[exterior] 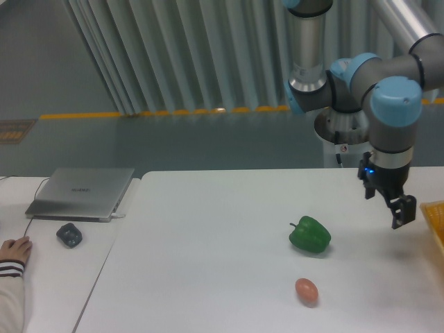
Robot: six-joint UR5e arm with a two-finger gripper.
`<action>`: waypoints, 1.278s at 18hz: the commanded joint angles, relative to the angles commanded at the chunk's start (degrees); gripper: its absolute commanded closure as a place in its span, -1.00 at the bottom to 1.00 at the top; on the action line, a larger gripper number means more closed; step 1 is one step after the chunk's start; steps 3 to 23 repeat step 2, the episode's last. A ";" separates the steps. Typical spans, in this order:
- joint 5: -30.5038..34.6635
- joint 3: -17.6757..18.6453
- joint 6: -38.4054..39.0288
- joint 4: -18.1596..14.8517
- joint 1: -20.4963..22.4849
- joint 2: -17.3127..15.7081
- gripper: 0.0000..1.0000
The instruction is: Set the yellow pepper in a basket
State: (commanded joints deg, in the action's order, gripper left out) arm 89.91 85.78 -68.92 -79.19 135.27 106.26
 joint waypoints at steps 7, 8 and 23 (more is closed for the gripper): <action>-0.09 0.00 0.45 0.79 -0.18 0.09 -1.00; -0.09 0.00 0.45 0.79 -0.18 0.09 -1.00; -0.09 0.00 0.45 0.79 -0.18 0.09 -1.00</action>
